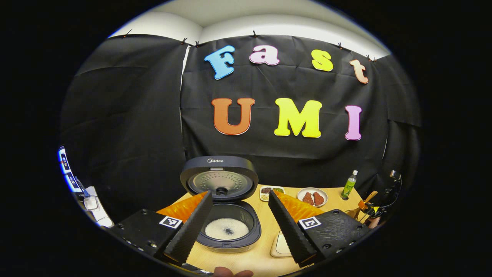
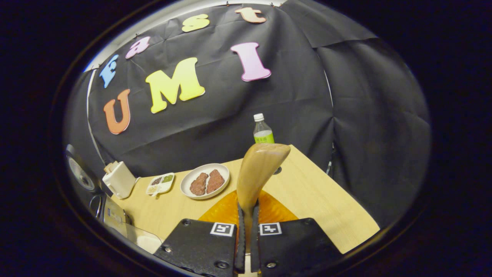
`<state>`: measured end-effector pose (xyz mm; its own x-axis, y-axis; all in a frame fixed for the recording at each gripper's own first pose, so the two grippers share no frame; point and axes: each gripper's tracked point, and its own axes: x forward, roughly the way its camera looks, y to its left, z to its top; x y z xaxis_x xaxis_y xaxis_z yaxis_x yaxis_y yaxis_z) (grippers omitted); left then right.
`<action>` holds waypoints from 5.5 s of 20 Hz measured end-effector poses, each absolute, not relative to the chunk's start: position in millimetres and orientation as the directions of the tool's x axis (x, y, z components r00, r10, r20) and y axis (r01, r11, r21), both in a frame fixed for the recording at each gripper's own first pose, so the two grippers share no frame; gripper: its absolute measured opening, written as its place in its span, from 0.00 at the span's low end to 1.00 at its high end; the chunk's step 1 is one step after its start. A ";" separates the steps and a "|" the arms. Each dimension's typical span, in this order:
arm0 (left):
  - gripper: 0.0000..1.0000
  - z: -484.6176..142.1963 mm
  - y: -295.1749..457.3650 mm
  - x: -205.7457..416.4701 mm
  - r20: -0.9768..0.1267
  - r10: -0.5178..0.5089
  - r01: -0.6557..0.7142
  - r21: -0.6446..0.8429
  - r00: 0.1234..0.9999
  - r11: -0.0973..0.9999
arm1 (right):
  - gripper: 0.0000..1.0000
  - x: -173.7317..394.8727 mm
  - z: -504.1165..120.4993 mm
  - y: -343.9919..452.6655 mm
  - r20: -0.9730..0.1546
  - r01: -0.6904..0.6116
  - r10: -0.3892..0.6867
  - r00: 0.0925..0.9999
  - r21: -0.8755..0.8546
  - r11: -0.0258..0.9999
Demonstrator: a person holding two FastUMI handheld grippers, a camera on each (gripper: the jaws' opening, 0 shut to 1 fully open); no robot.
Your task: Close the left gripper, press the button to open the rice cooker; take a wooden spoon from the chopstick holder with the right hand, scoop a spoonful of rice and pour it into the rice cooker, then put the wooden spoon back into the chopstick holder.
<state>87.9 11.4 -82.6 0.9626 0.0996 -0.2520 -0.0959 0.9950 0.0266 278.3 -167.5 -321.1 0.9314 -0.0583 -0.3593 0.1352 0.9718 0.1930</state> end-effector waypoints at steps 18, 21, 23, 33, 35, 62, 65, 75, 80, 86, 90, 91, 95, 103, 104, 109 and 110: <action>0.95 -57.0 4.5 105.7 -0.156 0.086 -0.084 0.024 0.984 0.996 | 0.96 261.7 -229.7 -179.7 -0.202 0.091 -0.068 0.977 0.106 0.990; 0.95 -39.4 19.4 117.5 -0.130 0.121 -0.115 0.054 0.984 0.992 | 1.00 252.9 -188.8 -168.8 -0.142 0.054 -0.043 0.989 0.069 0.996; 0.95 -25.9 28.7 125.4 -0.123 0.139 -0.135 0.045 0.983 0.990 | 1.00 241.5 -167.3 -154.4 -0.121 0.017 -0.011 0.993 0.051 0.999; 0.94 -45.0 91.6 225.8 -0.328 0.203 -0.212 0.010 0.922 0.977 | 0.99 181.3 -117.1 -97.4 -0.092 -0.168 0.162 0.983 -0.064 0.984; 0.95 -60.7 95.9 241.5 -0.383 0.198 -0.207 0.018 0.902 0.978 | 1.00 175.2 -116.4 -94.7 -0.084 -0.184 0.176 0.981 -0.109 0.977; 0.97 -205.7 52.9 111.5 -0.720 0.069 -0.247 -0.145 0.690 0.958 | 1.00 140.3 -95.1 -34.4 -0.058 -0.282 0.278 0.959 -0.073 0.957; 0.97 -228.4 51.4 104.4 -0.751 0.072 -0.243 -0.120 0.656 0.962 | 1.00 140.1 -93.2 -28.5 -0.058 -0.293 0.289 0.956 -0.078 0.953; 0.97 -267.6 53.0 91.5 -0.804 0.107 -0.278 -0.074 0.585 0.958 | 1.00 151.7 -88.9 -10.6 -0.044 -0.344 0.341 0.939 -0.070 0.936; 1.00 -277.5 51.2 84.7 -0.829 0.157 -0.253 0.019 0.538 0.967 | 1.00 160.7 -99.4 -1.0 -0.047 -0.357 0.358 0.933 0.010 0.934; 0.96 -278.2 55.0 90.1 -0.789 0.180 -0.275 0.014 0.588 0.961 | 1.00 162.3 -96.3 0.2 -0.051 -0.357 0.357 0.933 0.018 0.934; 0.95 -254.7 35.8 98.2 -0.727 0.137 -0.242 -0.041 0.673 0.969 | 1.00 143.8 -79.4 -13.6 -0.024 -0.293 0.293 0.956 -0.003 0.956; 0.95 -243.2 29.8 98.2 -0.706 0.122 -0.233 -0.062 0.698 0.970 | 1.00 136.7 -74.1 -17.9 -0.013 -0.271 0.271 0.963 -0.007 0.963; 0.95 -169.9 6.1 71.5 -0.532 0.053 -0.147 -0.135 0.845 0.980 | 0.99 91.7 -50.5 -9.3 0.019 -0.224 0.224 0.974 -0.009 0.975; 0.95 -31.0 -29.2 -57.1 -0.161 -0.104 0.097 -0.049 0.981 0.994 | 1.00 -38.8 -9.5 12.2 0.085 -0.173 0.174 0.981 -0.016 0.985; 0.95 -26.1 -31.1 -77.2 -0.135 -0.134 0.127 -0.062 0.982 0.990 | 1.00 -54.4 -6.2 12.3 0.090 -0.160 0.161 0.983 -0.018 0.987; 0.94 2.4 -61.4 -129.4 -0.024 -0.256 0.255 -0.053 0.966 0.966 | 0.99 -122.1 1.7 7.1 0.096 -0.119 0.120 0.988 -0.015 0.993; 0.94 -0.2 -66.5 -136.3 -0.025 -0.278 0.276 -0.055 0.960 0.960 | 0.99 -130.5 3.5 3.2 0.096 -0.108 0.110 0.989 -0.020 0.994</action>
